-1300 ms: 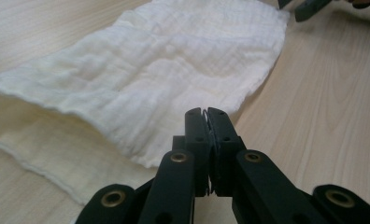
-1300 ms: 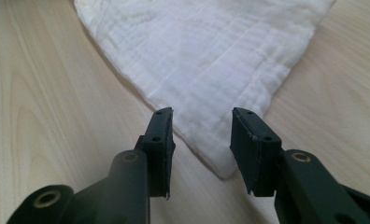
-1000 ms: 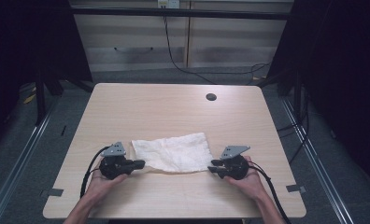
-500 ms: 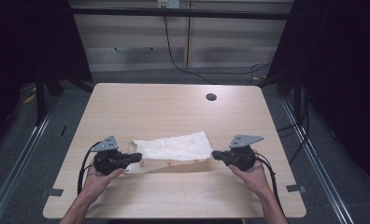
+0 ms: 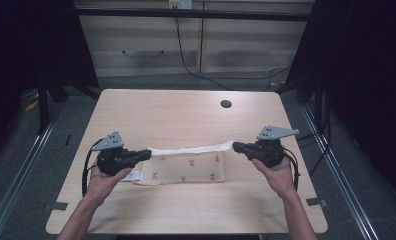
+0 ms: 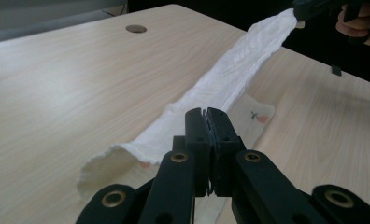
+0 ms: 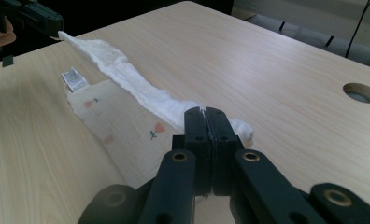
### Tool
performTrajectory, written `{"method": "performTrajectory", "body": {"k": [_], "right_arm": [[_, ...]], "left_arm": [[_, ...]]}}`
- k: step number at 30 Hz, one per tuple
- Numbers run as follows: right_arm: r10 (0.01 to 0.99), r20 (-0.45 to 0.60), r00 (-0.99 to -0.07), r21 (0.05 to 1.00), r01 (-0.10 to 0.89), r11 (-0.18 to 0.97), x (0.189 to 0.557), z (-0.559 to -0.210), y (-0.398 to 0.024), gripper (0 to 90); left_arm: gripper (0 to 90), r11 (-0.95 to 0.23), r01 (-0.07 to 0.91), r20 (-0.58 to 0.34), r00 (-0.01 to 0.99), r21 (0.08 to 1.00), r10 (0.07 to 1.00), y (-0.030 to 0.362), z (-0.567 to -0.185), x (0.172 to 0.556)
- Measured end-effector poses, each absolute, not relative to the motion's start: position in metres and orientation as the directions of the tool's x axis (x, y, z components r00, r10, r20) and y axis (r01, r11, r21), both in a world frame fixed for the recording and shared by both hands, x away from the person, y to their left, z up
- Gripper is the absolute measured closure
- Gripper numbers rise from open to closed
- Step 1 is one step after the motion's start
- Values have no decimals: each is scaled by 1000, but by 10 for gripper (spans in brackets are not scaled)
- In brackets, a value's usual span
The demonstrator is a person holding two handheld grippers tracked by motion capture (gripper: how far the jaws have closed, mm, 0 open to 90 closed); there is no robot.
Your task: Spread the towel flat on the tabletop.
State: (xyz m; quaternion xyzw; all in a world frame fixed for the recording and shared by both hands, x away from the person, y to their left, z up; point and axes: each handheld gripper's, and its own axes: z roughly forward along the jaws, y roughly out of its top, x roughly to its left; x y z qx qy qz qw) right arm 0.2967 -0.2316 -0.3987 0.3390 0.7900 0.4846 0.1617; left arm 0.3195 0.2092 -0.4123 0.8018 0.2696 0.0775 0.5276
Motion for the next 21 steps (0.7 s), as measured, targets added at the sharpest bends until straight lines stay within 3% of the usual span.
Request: {"method": "performTrajectory", "body": {"k": [21], "right_arm": [[706,41,-707,900,333,282,291,-349,-238,894]], "left_arm": [[885,-247,241,-94,867,939,489,210,-352,320]]}}
